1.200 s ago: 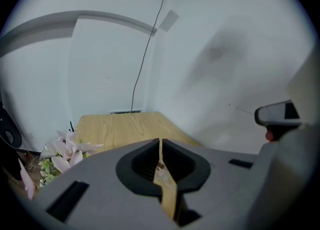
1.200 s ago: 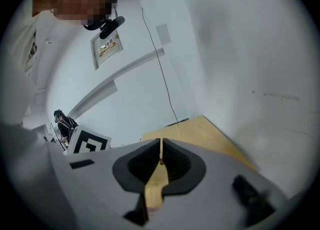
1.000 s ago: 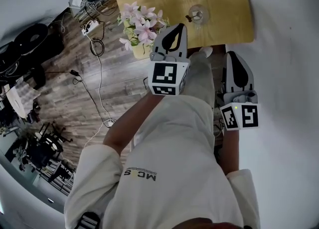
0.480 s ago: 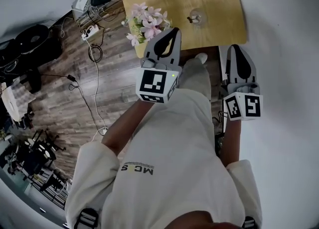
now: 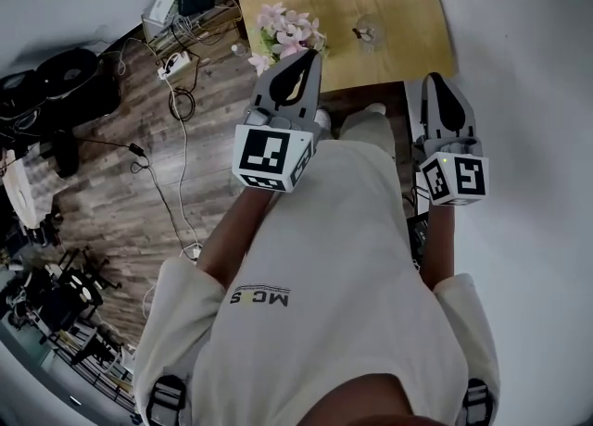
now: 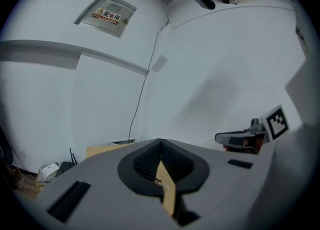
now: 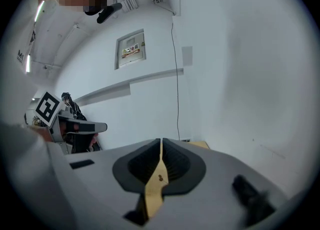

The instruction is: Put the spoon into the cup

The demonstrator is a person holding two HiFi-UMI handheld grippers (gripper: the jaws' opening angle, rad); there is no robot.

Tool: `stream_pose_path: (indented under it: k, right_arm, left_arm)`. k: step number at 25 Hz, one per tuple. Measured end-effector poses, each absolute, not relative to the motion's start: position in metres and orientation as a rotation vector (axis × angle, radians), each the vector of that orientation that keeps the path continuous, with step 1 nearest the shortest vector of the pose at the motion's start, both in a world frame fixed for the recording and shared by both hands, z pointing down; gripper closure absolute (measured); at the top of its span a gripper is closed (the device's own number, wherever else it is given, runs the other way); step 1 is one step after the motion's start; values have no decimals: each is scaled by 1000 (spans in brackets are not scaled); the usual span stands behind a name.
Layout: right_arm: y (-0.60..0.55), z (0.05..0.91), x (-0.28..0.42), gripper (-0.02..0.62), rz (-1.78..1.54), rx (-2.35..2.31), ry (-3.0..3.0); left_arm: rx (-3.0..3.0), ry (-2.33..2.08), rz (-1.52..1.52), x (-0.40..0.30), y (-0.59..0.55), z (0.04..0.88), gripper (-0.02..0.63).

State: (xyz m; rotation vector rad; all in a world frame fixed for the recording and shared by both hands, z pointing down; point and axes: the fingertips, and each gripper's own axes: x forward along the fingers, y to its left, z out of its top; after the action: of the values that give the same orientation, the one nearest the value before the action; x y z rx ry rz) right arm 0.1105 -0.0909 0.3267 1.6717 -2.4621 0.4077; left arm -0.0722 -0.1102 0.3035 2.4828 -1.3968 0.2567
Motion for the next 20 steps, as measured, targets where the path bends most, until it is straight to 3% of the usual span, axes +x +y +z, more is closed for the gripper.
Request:
stream_pose_path:
  k: [20]
  right_arm:
    - [-70,316,74,561,374,1593,-2525]
  left_arm:
    - [2499,-1373,262,-85,-76,300,594]
